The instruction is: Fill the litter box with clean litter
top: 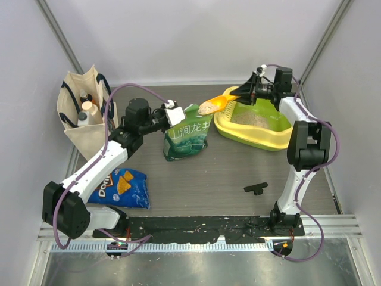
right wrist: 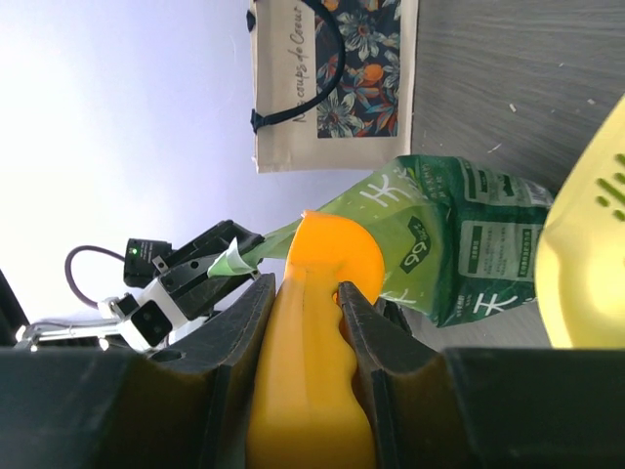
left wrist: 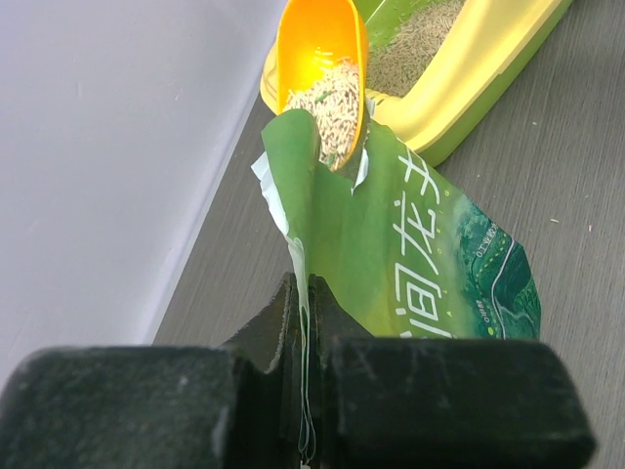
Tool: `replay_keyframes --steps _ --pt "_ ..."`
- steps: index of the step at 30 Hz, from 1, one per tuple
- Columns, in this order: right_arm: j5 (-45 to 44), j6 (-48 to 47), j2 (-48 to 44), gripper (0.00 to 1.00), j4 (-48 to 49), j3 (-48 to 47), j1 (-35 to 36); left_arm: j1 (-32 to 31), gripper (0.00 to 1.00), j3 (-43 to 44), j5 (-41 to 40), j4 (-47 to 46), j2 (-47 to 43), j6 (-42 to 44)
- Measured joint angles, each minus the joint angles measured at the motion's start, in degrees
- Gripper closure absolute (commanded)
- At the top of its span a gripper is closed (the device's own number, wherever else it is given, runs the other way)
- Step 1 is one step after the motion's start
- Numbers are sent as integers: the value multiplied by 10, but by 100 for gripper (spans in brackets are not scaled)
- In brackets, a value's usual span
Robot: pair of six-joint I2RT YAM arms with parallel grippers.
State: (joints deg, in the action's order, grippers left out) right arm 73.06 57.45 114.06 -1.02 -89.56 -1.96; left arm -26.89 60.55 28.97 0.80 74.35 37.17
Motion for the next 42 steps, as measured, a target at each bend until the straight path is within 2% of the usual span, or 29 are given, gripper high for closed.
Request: replay_keyframes --steps 15,24,35,42 --pt "-5 32 5 99 34 10 -13 0 100 -10 -4 -6 -9 0" --pt "-17 16 5 99 12 0 -48 0 100 -12 -4 -6 -10 6" --pt "-76 -94 4 99 -97 -15 -190 0 100 -22 6 -5 -23 6" --pt "-184 -289 4 99 -270 -103 -240 0 100 -23 10 -5 -25 6"
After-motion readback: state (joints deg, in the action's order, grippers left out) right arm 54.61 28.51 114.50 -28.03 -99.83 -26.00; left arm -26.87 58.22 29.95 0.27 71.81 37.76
